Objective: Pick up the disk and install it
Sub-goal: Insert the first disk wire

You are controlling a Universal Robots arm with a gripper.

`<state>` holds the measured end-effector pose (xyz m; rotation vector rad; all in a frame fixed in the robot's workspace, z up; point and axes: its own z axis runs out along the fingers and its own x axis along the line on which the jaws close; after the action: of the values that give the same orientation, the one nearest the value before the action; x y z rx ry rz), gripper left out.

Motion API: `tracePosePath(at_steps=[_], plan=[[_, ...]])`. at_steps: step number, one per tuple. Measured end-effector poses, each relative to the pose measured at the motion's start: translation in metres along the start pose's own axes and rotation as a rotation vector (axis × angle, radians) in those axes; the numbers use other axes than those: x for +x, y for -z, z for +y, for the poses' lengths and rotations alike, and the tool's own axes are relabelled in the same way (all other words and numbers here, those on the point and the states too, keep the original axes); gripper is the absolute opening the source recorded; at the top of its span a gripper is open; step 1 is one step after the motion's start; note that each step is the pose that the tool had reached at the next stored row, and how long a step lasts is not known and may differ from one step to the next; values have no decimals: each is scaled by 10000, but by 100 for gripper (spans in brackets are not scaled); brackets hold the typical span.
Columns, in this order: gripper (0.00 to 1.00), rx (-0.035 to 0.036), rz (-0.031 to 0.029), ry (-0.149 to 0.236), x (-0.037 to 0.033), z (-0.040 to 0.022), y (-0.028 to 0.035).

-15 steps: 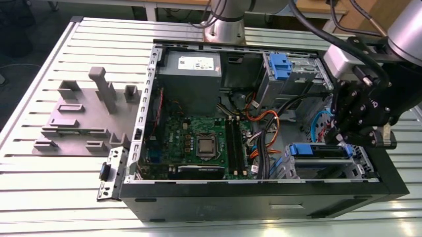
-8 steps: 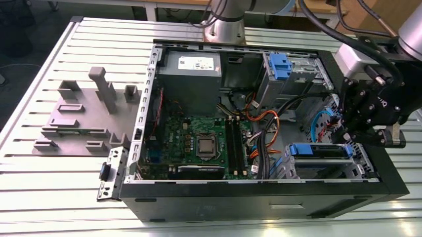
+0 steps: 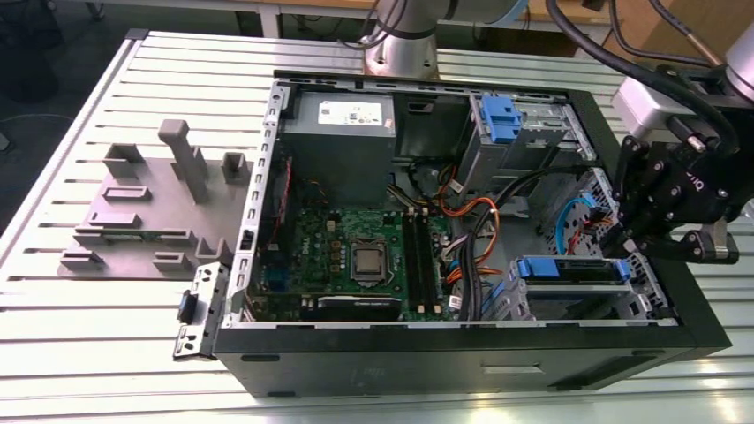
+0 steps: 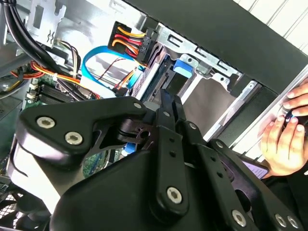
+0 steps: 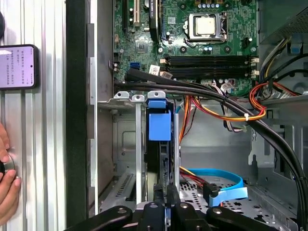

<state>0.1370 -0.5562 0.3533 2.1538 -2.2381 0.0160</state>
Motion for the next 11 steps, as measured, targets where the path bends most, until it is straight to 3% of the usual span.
tracePosePath(at_steps=[3,4,11], plan=[[18,0,0,0,0,-1,0],[25,-1,0,0,0,-2,0],[25,-5,0,1,-57,-32,5]])
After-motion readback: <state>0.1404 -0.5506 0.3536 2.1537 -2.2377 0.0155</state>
